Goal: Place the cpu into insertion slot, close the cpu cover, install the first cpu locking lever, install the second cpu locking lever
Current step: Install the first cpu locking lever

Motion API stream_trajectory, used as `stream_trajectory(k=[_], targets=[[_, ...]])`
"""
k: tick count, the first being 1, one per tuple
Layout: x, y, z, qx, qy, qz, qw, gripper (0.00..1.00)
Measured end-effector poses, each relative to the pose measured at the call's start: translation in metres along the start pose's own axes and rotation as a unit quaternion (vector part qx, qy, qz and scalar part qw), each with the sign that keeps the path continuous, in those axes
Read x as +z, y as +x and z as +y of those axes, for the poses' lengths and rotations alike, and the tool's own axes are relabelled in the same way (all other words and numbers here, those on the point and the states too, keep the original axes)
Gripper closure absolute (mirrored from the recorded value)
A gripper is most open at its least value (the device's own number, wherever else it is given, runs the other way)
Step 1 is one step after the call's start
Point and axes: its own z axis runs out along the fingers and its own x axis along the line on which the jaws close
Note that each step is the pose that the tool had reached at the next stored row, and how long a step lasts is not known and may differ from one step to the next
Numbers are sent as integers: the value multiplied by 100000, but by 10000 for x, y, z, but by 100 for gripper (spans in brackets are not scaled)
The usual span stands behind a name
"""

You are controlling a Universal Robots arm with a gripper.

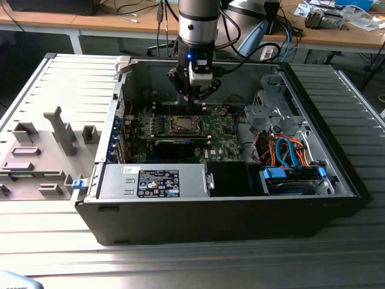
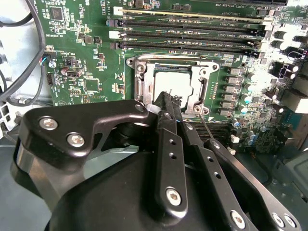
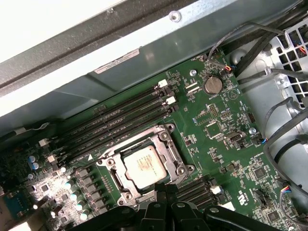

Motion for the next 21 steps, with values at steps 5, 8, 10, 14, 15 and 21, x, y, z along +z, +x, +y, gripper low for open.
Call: stream_trajectory(k=[5,8,10,14,15,21], targets=[[0,0,0,-95,-1,-5,100000,89],[0,0,0,-170,-5,-9,100000,89],[0,0,0,-206,-4,-10,100000,89],[-1,0,0,-537,43,-50,99999,89],[-6,0,0,-857,149,-118,99996,89],[-9,0,-1,-968,220,-158,99995,89]])
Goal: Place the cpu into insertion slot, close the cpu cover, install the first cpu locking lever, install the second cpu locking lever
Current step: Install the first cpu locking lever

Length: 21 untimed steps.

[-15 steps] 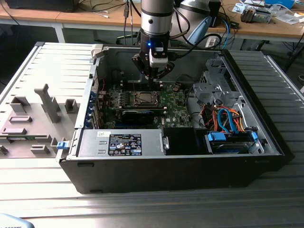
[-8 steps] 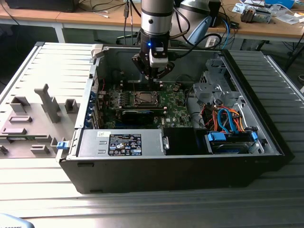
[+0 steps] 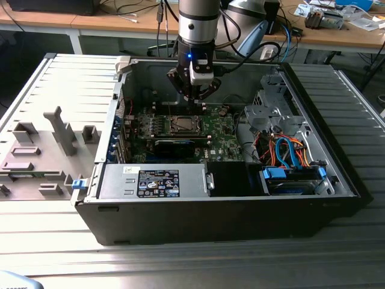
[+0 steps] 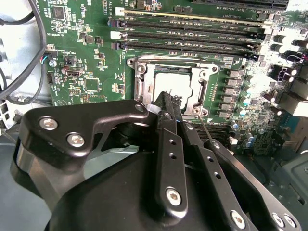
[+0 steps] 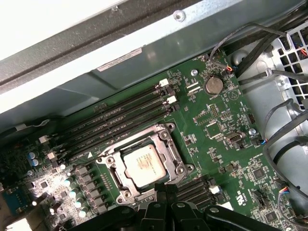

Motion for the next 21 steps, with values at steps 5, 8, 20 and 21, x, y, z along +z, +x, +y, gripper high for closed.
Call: stream_trajectory(k=[5,8,20,21], targets=[[-1,0,0,-89,49,-30,100000,89],[-2,0,0,-128,83,-49,100000,89],[-7,0,0,-365,354,-186,99999,89],[-8,0,0,-377,372,-194,99998,89]])
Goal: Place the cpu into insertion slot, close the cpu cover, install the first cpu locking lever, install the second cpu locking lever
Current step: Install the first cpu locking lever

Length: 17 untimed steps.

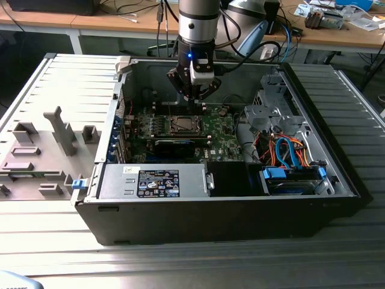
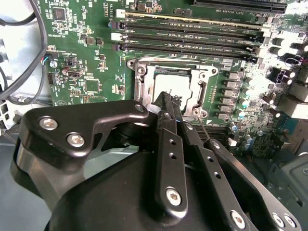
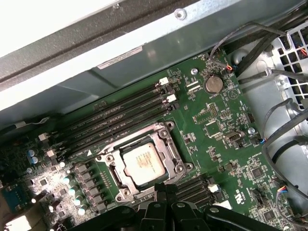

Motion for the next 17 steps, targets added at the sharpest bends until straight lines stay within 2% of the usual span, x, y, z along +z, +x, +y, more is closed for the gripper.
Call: stream_trajectory(k=[7,17], targets=[[-4,0,0,-188,259,-131,99999,89],[-8,0,0,-328,445,-226,99998,89]])
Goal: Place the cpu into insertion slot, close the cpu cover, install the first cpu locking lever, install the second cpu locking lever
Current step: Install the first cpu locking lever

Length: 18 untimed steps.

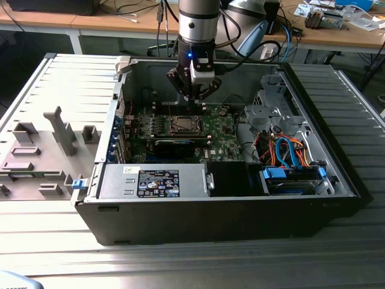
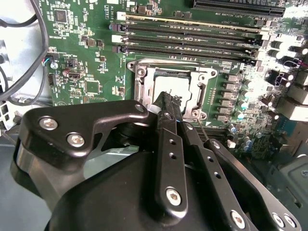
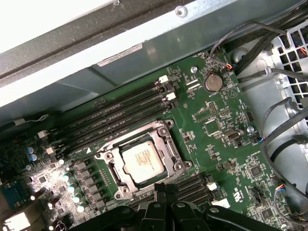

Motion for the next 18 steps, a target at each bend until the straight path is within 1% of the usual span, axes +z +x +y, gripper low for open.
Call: stream_trajectory(k=[18], targets=[[-5,0,0,-242,394,-191,99999,89]])
